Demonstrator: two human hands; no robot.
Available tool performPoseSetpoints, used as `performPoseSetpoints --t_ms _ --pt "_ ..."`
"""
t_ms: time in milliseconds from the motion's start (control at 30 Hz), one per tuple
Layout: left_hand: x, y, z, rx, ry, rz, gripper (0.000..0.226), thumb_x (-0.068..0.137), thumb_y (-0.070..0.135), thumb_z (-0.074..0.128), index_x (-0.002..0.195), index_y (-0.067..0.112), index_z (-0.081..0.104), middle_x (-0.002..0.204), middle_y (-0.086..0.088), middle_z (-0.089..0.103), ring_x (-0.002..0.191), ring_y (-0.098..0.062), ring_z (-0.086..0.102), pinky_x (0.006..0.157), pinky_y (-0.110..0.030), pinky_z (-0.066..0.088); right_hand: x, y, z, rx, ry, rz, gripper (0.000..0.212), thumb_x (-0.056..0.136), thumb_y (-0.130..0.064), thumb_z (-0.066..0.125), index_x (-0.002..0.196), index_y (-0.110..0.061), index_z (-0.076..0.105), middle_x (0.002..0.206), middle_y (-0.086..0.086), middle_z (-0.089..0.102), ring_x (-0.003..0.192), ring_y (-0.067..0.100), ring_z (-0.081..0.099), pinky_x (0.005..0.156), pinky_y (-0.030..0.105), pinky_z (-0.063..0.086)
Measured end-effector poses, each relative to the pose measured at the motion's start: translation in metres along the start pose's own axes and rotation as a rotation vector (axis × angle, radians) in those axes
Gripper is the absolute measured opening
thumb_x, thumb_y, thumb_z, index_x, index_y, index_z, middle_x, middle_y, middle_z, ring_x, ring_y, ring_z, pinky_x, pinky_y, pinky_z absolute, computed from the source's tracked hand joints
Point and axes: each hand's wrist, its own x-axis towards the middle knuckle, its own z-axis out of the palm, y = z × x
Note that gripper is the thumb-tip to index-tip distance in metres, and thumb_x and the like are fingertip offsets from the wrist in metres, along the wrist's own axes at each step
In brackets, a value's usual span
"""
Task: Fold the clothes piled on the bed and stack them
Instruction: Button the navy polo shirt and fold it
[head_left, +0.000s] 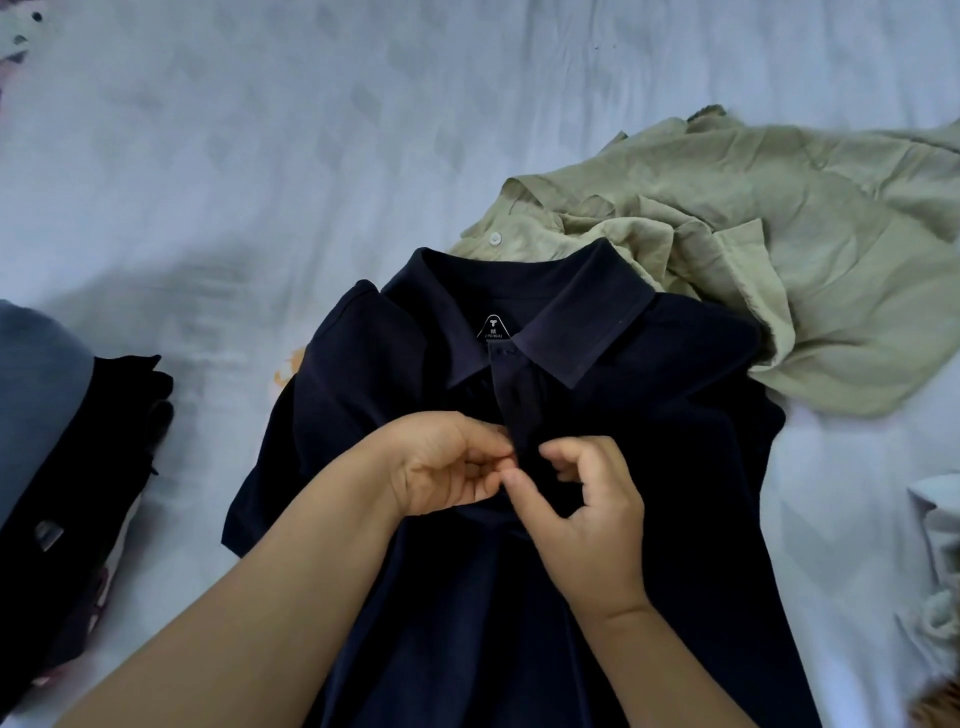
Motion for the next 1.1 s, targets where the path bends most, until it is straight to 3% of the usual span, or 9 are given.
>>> performPoseSetpoints --t_ms 67,200,300,367,567,667,800,967,1100 --pt "0.004 -0.001 0.0 0.003 0.015 -0.013 0.016 0.09 -0.004 0.05 0.083 0.005 0.062 0.067 -0.005 0.06 0.053 -0.008 0.057 0.047 -0.015 0.047 -0.005 -0.001 0.005 0.028 -0.005 0.067 0.027 0.076 -0.045 0.064 0.092 -0.024 0.062 0.089 -0.015 0.056 0.086 0.005 0.054 0.075 0.011 0.045" --pt "0.007 0.001 -0.001 0.028 0.03 -0.036 0.024 0.088 -0.005 0.049 0.07 0.008 0.058 0.058 -0.003 0.058 0.049 -0.007 0.055 0.045 -0.013 0.042 -0.007 0.0 0.011 0.103 0.08 0.131 0.007 0.082 -0.016 0.065 0.086 -0.022 0.066 0.082 -0.012 0.061 0.08 0.003 0.058 0.069 0.006 0.043" --pt "0.006 0.001 -0.002 0.052 0.023 -0.024 0.033 0.087 -0.005 0.05 0.059 0.008 0.063 0.055 -0.003 0.059 0.047 -0.007 0.054 0.044 -0.013 0.042 -0.006 -0.005 0.015 0.185 0.071 0.199 0.017 0.075 -0.033 0.072 0.087 -0.026 0.062 0.081 -0.01 0.062 0.081 0.004 0.059 0.07 0.007 0.044" --pt "0.007 0.001 -0.001 0.075 0.026 -0.009 0.036 0.086 -0.005 0.052 0.056 0.008 0.066 0.06 -0.004 0.061 0.047 -0.007 0.054 0.042 -0.014 0.042 -0.007 -0.006 0.019 0.171 0.072 0.203 0.024 0.072 -0.034 0.077 0.086 -0.027 0.059 0.08 -0.01 0.061 0.08 0.006 0.058 0.071 0.007 0.043" --pt "0.014 0.0 0.004 0.155 0.061 -0.014 0.019 0.086 -0.004 0.057 0.073 0.01 0.057 0.058 -0.001 0.059 0.049 -0.006 0.052 0.043 -0.013 0.04 -0.008 -0.004 0.024 0.231 0.182 0.258 0.003 0.079 -0.029 0.063 0.078 -0.029 0.061 0.074 -0.01 0.061 0.074 0.006 0.058 0.067 0.01 0.043" --pt "0.015 0.0 0.001 0.133 0.067 -0.009 0.014 0.087 -0.001 0.057 0.078 0.01 0.06 0.058 -0.001 0.061 0.049 -0.005 0.053 0.044 -0.013 0.042 -0.006 -0.002 0.023 0.285 0.162 0.326 0.02 0.084 -0.01 0.069 0.075 -0.027 0.066 0.072 -0.01 0.06 0.069 0.004 0.056 0.066 0.012 0.044" --pt "0.015 0.0 -0.002 0.084 0.054 -0.024 0.012 0.087 0.001 0.058 0.078 0.009 0.062 0.057 -0.001 0.062 0.051 -0.006 0.056 0.046 -0.014 0.046 -0.001 0.0 0.019 0.292 0.095 0.342 0.02 0.085 -0.009 0.067 0.081 -0.027 0.07 0.078 -0.009 0.066 0.073 0.005 0.061 0.068 0.012 0.047" --pt "0.017 0.0 0.002 0.105 0.064 -0.006 0.011 0.087 0.001 0.06 0.079 0.009 0.063 0.063 -0.002 0.065 0.055 -0.007 0.059 0.051 -0.014 0.05 0.004 -0.001 0.015 0.771 0.085 0.702 0.017 0.089 -0.009 0.059 0.073 -0.013 0.063 0.064 -0.007 0.064 0.065 0.003 0.06 0.064 0.014 0.049" --pt "0.018 0.0 0.008 0.115 0.108 0.021 0.012 0.087 0.001 0.06 0.078 0.008 0.062 0.064 -0.003 0.065 0.058 -0.008 0.06 0.053 -0.016 0.052 0.006 0.003 0.011 0.893 0.012 0.752 0.016 0.088 -0.004 0.055 0.076 -0.012 0.06 0.068 -0.004 0.065 0.07 0.006 0.062 0.069 0.016 0.05"
